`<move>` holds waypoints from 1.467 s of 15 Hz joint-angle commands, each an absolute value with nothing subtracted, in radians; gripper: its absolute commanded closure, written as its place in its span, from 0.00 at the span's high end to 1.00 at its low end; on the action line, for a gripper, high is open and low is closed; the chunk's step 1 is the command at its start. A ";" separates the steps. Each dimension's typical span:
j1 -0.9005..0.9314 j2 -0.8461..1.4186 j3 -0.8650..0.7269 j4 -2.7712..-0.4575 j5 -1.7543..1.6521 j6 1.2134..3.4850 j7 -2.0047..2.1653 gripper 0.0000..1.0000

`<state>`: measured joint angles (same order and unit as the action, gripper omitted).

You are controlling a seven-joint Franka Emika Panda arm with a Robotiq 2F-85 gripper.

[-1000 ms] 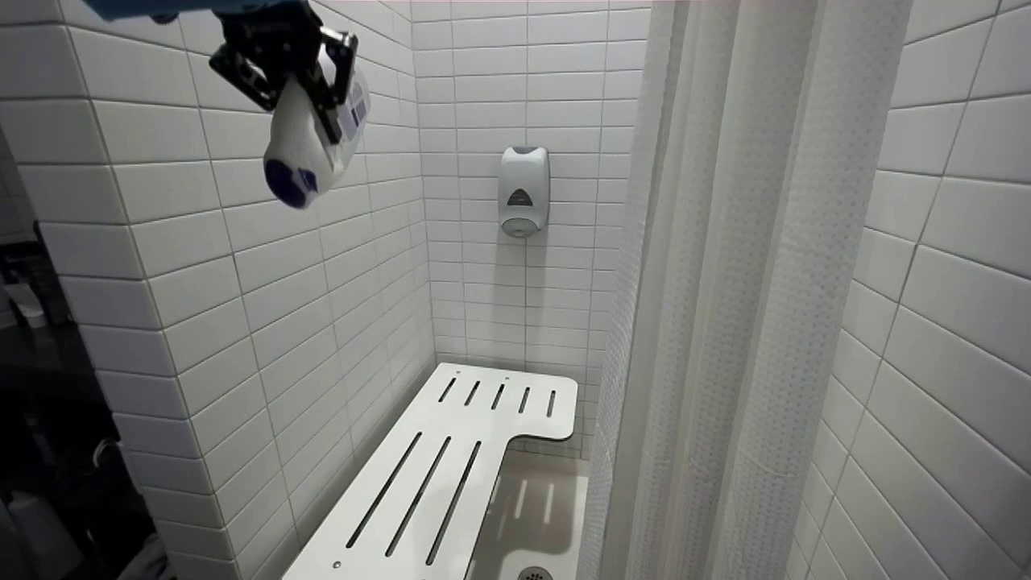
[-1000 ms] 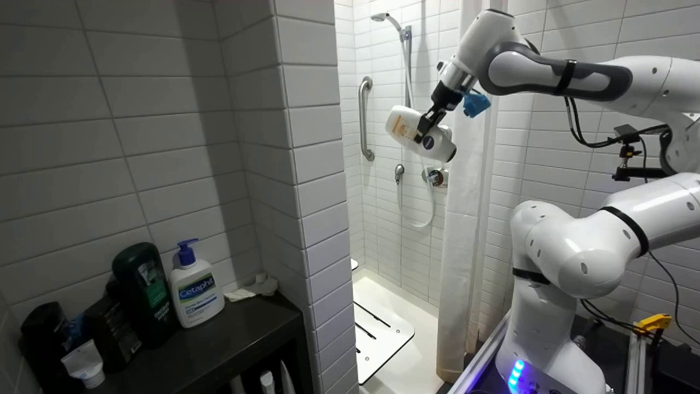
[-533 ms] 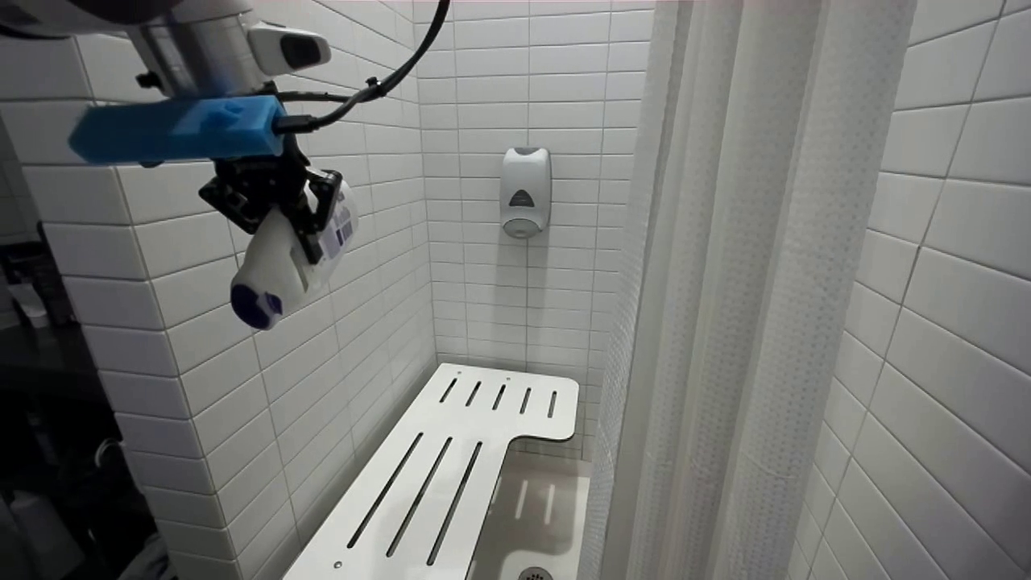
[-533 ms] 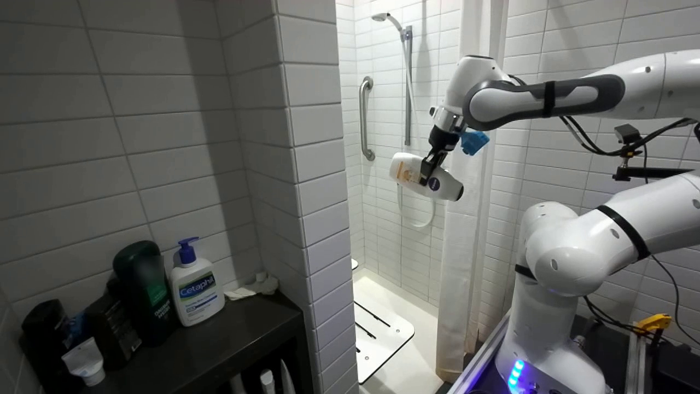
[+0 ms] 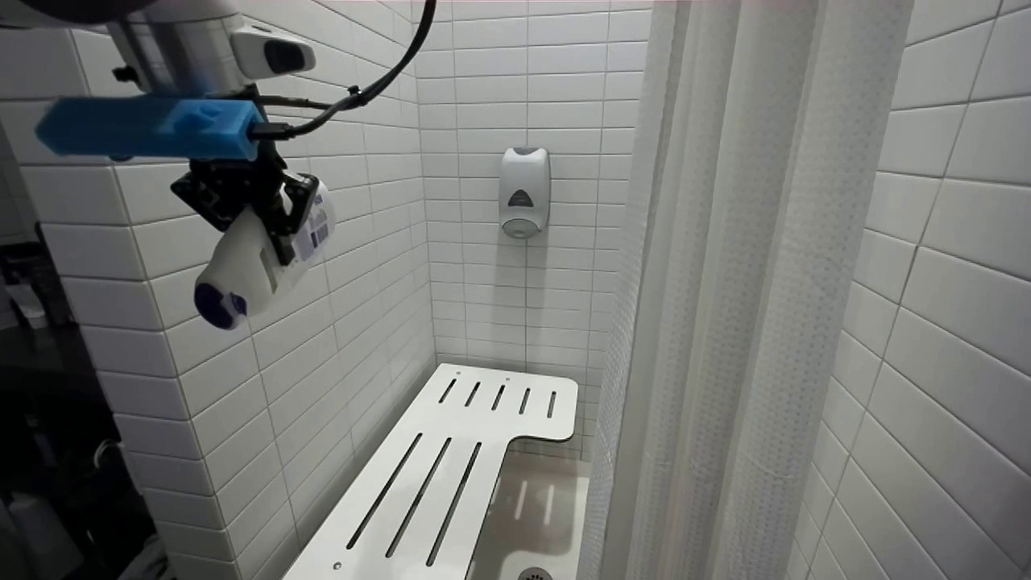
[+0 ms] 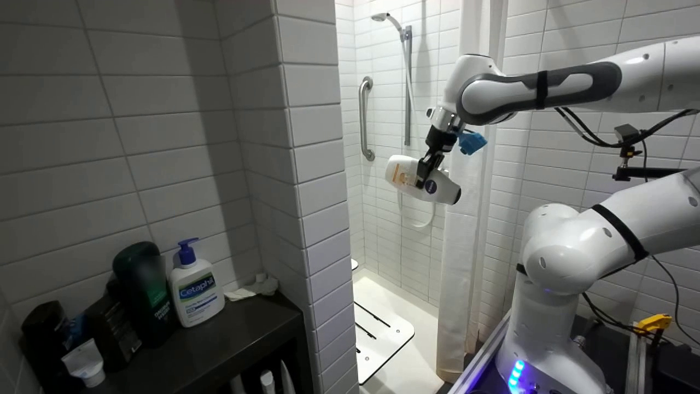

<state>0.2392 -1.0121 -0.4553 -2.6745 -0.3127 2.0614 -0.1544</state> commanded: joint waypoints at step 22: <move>-0.015 -0.134 -0.350 -1.978 0.447 1.524 -0.355 0.05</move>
